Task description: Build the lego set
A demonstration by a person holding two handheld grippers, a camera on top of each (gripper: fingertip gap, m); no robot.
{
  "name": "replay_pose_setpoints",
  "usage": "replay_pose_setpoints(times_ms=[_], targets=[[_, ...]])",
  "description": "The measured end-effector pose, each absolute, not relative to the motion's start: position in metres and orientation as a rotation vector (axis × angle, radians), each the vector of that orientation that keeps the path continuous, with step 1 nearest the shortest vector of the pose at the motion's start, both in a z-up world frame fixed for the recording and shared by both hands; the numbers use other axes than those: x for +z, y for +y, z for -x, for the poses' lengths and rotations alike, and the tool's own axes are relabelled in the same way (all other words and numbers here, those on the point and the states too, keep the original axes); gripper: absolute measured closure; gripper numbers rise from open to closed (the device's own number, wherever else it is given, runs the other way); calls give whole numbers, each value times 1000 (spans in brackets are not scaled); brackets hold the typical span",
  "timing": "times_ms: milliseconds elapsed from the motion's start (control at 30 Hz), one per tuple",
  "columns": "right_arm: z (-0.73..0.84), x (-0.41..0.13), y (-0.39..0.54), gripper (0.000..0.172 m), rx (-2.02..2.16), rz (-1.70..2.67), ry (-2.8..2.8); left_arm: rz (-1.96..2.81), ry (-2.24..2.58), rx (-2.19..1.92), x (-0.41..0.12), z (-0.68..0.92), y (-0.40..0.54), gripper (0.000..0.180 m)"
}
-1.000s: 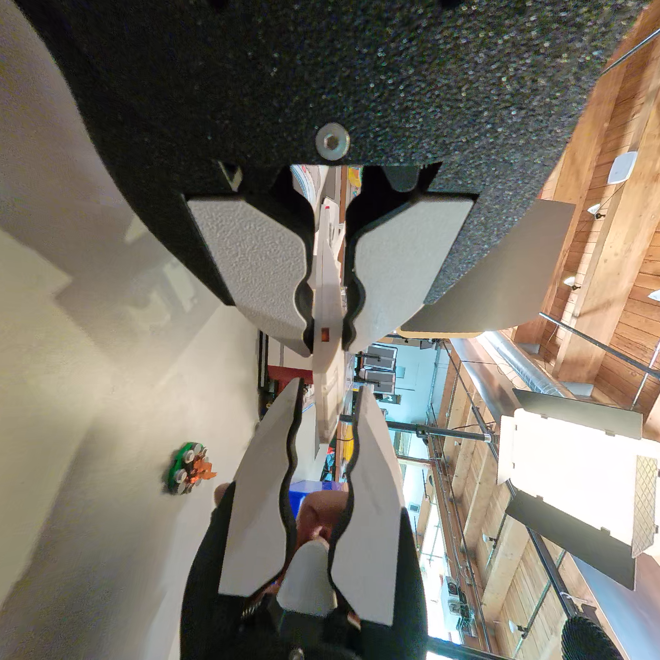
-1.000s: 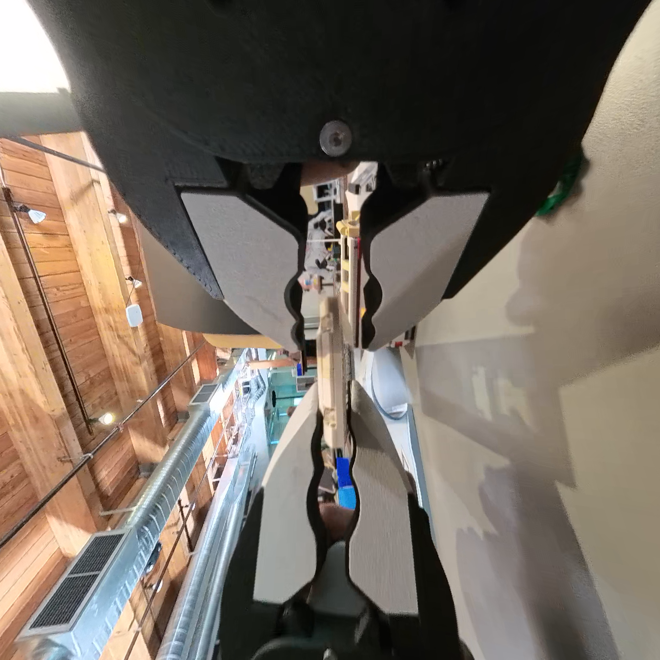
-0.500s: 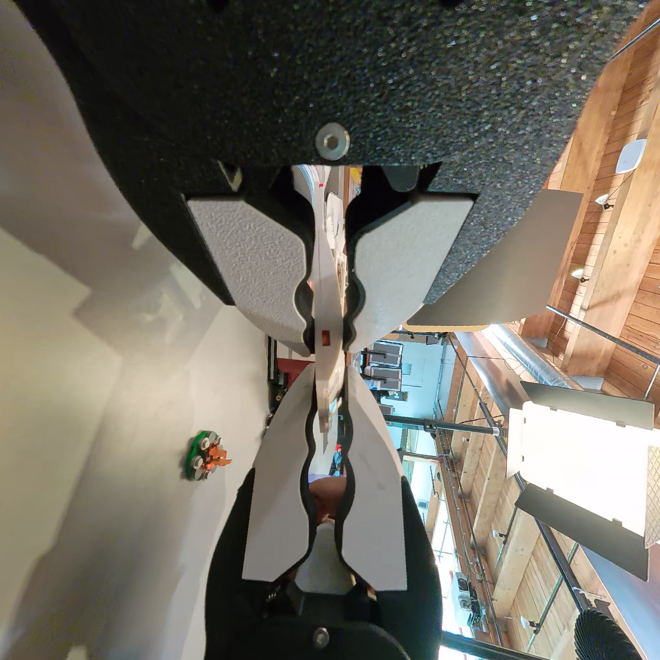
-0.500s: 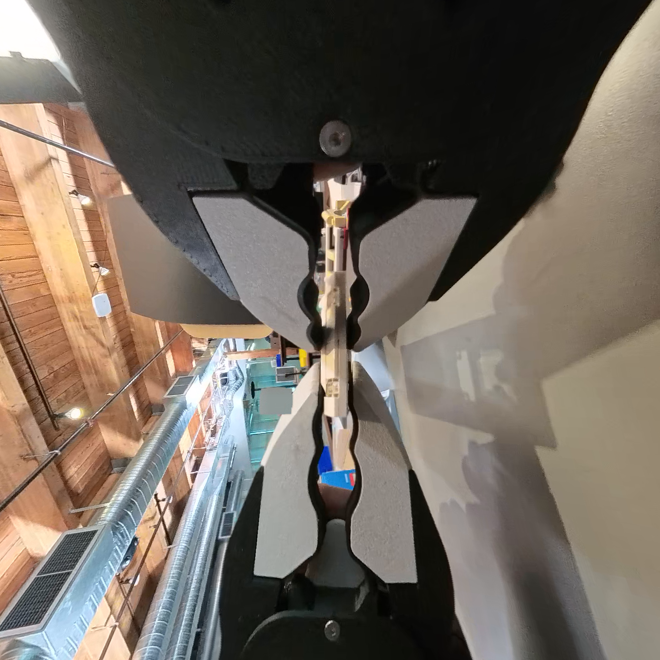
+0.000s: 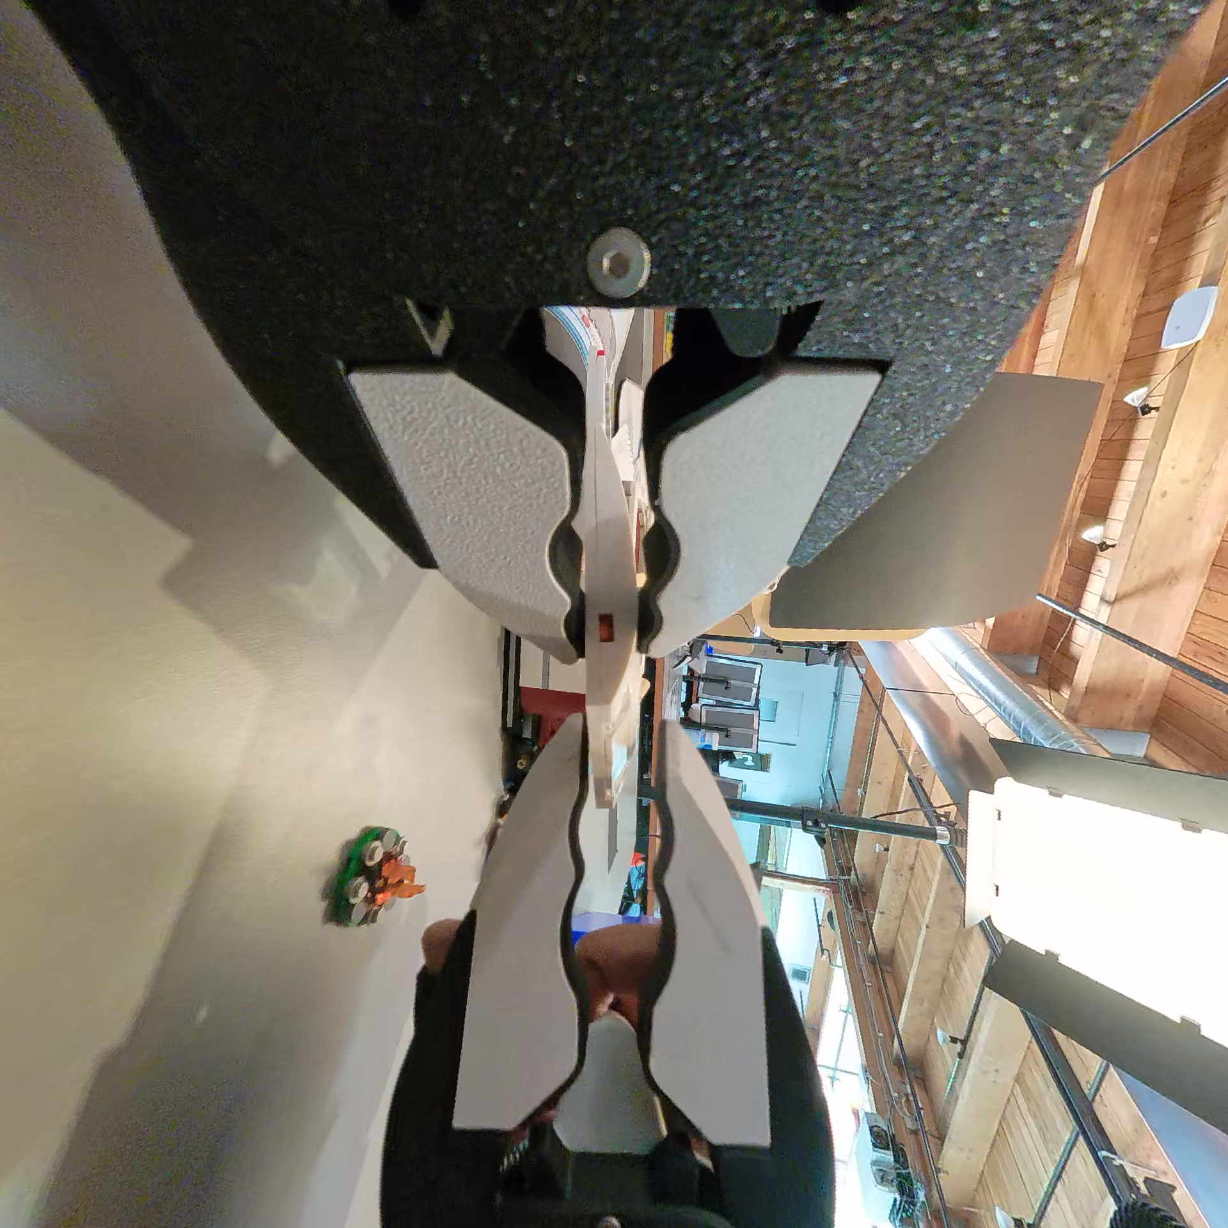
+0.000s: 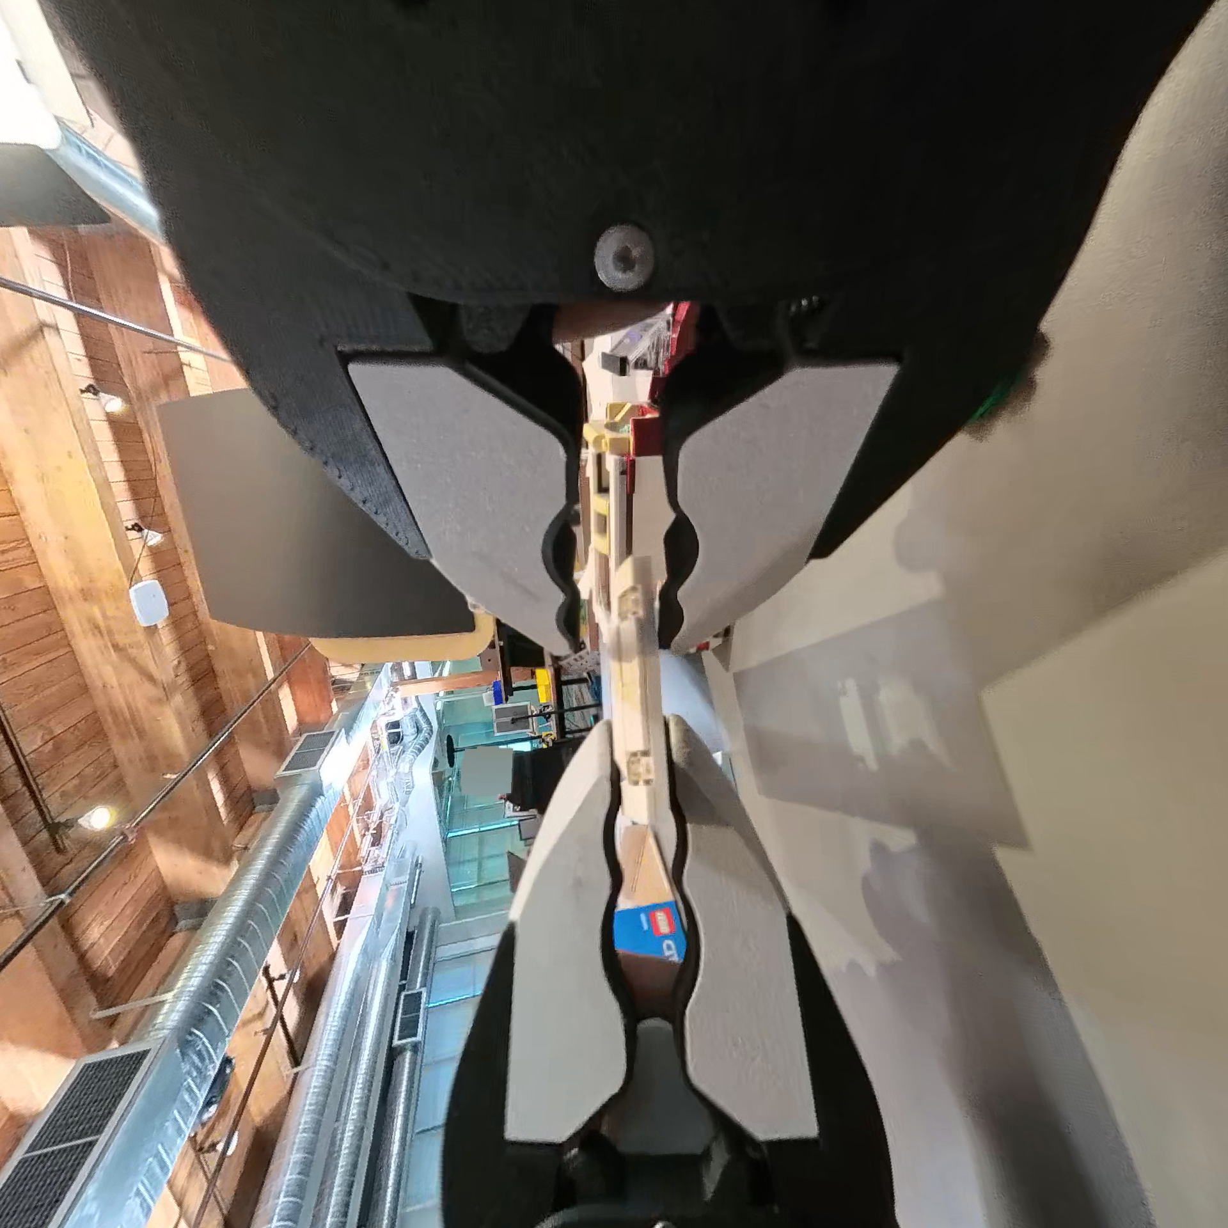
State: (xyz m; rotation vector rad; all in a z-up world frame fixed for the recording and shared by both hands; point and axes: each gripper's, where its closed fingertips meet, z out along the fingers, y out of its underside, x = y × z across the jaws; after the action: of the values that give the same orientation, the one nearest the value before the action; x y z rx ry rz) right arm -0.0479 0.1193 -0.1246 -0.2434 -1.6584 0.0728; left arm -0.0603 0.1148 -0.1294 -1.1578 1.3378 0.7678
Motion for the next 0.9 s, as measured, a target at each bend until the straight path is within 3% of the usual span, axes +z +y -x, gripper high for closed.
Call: replay_pose_setpoints(times_ms=[100,500,633,733,833,900], targets=[[50,-129,119,158,45,230,-1664,1153,1348,767,-130,58,113,166],[50,-136,121,158,63,241,-1696,1185,1352,752,-135,55,112,166],[47,-141,101,145,172,212,-1751,1231,1355,753,-144,54,116,166],[48,-149,99,147,151,206,-1780,1271,1350,692,-151,53,117,166],[47,-158,102,156,150,214,-1813,1295,1369,663,-160,51,117,161],[43,-167,104,157,162,233,-1858,1347,1382,592,-169,48,116,143]])
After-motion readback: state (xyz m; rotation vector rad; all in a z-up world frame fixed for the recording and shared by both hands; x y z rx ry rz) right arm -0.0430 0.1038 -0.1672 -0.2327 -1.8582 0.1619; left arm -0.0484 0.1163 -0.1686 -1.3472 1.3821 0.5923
